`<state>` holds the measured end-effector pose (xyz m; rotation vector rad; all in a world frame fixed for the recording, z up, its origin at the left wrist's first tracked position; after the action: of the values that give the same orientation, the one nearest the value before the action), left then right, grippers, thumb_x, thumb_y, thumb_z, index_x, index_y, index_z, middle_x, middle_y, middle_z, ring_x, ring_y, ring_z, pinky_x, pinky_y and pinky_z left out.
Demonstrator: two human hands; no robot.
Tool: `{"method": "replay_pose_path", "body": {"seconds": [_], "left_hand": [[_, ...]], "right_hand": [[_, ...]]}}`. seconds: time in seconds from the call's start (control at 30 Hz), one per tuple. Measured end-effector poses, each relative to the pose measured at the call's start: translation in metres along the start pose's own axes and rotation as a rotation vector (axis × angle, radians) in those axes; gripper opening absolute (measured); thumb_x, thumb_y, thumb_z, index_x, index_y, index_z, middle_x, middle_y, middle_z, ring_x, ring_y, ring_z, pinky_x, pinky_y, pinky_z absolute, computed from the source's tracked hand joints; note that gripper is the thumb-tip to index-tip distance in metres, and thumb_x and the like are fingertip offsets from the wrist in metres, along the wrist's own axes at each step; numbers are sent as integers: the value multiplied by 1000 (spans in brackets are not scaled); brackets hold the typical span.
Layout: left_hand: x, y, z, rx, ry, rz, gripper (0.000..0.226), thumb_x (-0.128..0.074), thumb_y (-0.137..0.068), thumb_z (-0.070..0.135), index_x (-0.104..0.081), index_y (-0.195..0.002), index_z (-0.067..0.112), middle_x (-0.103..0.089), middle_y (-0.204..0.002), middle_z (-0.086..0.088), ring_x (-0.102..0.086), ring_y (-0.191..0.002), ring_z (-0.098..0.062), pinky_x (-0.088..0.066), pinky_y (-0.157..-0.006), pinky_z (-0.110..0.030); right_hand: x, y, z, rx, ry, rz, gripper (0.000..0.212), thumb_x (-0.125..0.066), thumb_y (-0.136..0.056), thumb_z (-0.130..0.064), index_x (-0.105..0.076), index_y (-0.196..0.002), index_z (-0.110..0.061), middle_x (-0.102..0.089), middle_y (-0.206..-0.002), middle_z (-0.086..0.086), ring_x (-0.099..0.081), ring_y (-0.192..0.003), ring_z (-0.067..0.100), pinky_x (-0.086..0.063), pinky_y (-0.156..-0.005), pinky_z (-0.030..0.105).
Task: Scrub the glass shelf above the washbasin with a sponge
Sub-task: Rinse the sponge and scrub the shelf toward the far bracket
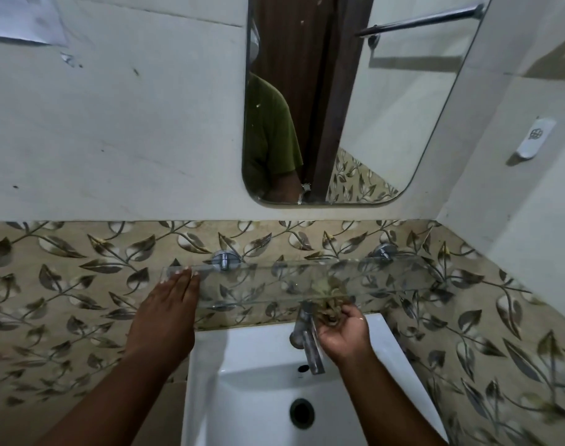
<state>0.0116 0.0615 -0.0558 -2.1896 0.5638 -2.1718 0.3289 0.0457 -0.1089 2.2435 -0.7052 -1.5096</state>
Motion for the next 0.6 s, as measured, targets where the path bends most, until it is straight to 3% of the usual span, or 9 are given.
{"method": "replay_pose_path", "body": {"seconds": [0.07, 0.13, 0.2, 0.27, 0.33, 0.4, 0.47, 0.53, 0.6], "left_hand": [[-2, 0, 0, 1, -2, 3, 85, -63, -60, 2, -42, -142, 2, -46, -146, -20, -47, -133, -33, -38, -109, -47], [-1, 0, 1, 0, 5, 3, 85, -64, -60, 2, -43, -142, 2, -46, -146, -20, -48, -132, -33, -37, -109, -47], [-1, 1, 2, 3, 10, 1, 87, -67, -59, 3, -43, -142, 3, -46, -147, -19, -47, -133, -32, -36, -109, -46], [-1, 2, 0, -4, 15, 3, 90, -69, -56, 3, -42, -142, 2, -45, -147, -19, -47, -133, -32, -35, -110, -46], [-1, 1, -1, -16, 15, 3, 93, -70, -53, 4, -43, -142, 1, -45, -147, -20, -47, -133, -33, -34, -110, -45], [-2, 0, -1, -24, 18, -5, 93, -69, -52, 4, -44, -141, 1, -46, -146, -20, -48, -132, -35, -36, -109, -47], [-2, -1, -1, -20, 28, -12, 92, -67, -52, 4, -44, -141, 1, -45, -146, -20, -48, -132, -34, -38, -108, -47], [-3, -1, -1, -8, 31, -22, 93, -67, -51, 5, -44, -141, 1, -46, -146, -20, -47, -132, -33, -37, -109, -47], [-4, -1, -2, 1, 31, -28, 93, -66, -50, 8, -44, -141, 1, -46, -147, -19, -47, -133, -33, -37, -109, -46]], "right_hand": [[-7, -2, -19, 74, -57, 12, 41, -55, -69, -5, -65, -110, -1, -74, -92, 20, -73, -80, 33, -61, -65, 44], [-20, -9, -24, 82, -88, 14, 59, -69, -64, 0, -62, -123, -1, -71, -110, 22, -68, -103, 37, -59, -83, 48], [-37, -12, -12, 26, -84, -15, 51, -62, -74, -2, -60, -124, 0, -66, -120, 27, -64, -111, 42, -55, -91, 52], [-48, -14, 3, -7, -51, -24, 41, -56, -76, -4, -62, -116, 2, -70, -108, 28, -67, -100, 42, -59, -82, 52], [-44, -14, 8, -18, -45, -31, 40, -58, -73, -3, -62, -113, 4, -71, -98, 28, -66, -102, 40, -52, -98, 49], [-27, -12, 3, 11, -53, -29, 52, -74, -57, 1, -63, -108, 5, -69, -100, 26, -63, -109, 39, -41, -109, 47], [-11, -5, -10, 31, -20, -12, 58, -79, -46, 3, -63, -102, 2, -70, -94, 23, -69, -91, 37, -47, -102, 47], [-1, -3, -30, 82, -45, 38, 37, -60, -65, -4, -64, -102, -1, -73, -84, 21, -71, -80, 36, -57, -82, 46], [-1, -8, -48, 110, -113, 66, 38, -49, -78, -7, -63, -113, -3, -74, -83, 19, -66, -90, 34, -57, -79, 45]]}}
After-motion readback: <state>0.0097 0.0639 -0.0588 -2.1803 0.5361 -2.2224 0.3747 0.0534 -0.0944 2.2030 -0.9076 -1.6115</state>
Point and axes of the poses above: each hand's wrist, its own y-axis away from the middle knuckle, its own x-axis out of the back of the hand, z = x × y, the point moved 3 cm from there along -y, towards the middle knuckle
